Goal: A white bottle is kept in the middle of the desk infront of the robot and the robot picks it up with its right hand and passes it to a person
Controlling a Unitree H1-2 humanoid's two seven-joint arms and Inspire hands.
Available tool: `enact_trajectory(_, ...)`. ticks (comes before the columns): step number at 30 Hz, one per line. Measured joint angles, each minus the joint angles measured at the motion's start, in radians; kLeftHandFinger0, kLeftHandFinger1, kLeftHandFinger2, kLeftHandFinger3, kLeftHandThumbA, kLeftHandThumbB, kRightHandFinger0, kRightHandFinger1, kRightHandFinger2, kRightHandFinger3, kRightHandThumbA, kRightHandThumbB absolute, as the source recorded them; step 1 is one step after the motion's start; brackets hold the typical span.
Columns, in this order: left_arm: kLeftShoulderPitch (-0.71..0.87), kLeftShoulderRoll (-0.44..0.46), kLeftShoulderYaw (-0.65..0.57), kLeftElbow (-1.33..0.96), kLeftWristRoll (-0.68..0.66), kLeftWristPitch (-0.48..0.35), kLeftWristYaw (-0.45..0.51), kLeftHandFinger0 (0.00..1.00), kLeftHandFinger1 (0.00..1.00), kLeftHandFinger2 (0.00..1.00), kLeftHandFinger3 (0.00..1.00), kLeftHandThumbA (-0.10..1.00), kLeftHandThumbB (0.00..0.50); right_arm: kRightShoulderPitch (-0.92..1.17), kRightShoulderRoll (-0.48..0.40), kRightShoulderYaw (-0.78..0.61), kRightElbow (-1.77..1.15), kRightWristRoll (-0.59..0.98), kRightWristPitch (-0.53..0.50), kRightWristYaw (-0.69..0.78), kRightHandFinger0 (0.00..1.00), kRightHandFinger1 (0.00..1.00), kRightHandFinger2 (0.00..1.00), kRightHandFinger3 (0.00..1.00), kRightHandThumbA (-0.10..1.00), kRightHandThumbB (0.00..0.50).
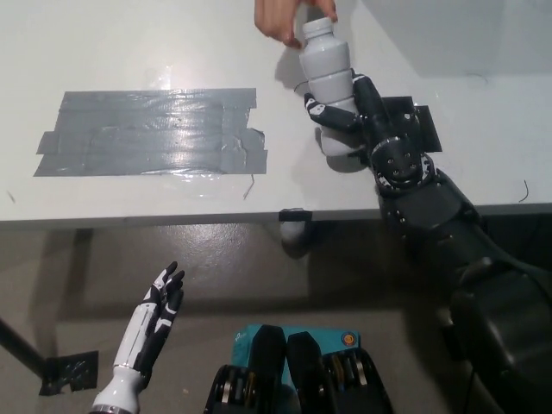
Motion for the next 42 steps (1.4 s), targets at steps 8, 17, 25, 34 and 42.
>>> enact_trajectory(8,0.000,0.007,-0.008,-0.004,0.013,0.001,0.000,1.00,1.00,1.00,1.00,0.89,0.111,-0.002,0.012,-0.004,0.013,0.003,0.017,0.011,0.09,0.59,0.93,0.81,-0.10,0.173)
enact_trajectory(17,-0.001,0.011,-0.009,-0.004,0.017,0.001,0.000,1.00,1.00,1.00,1.00,0.87,0.106,-0.005,0.022,-0.001,0.013,0.005,0.024,0.016,1.00,1.00,1.00,1.00,0.42,0.420)
enact_trajectory(25,-0.001,0.010,-0.011,-0.004,0.017,0.002,0.000,1.00,1.00,1.00,1.00,0.90,0.105,-0.003,0.006,0.004,0.009,0.015,0.035,0.164,1.00,1.00,1.00,1.00,0.67,0.500)
enact_trajectory(34,0.004,0.010,-0.015,-0.008,0.026,0.003,-0.001,1.00,1.00,1.00,1.00,0.87,0.070,0.079,-0.013,0.053,-0.212,-0.002,0.007,0.244,1.00,1.00,1.00,1.00,0.82,0.500)
enact_trajectory(42,0.005,0.010,-0.015,-0.004,0.026,0.004,-0.002,1.00,1.00,1.00,1.00,0.88,0.101,0.270,-0.035,0.054,-0.541,-0.002,0.044,0.275,1.00,1.00,1.00,1.00,0.89,0.500)
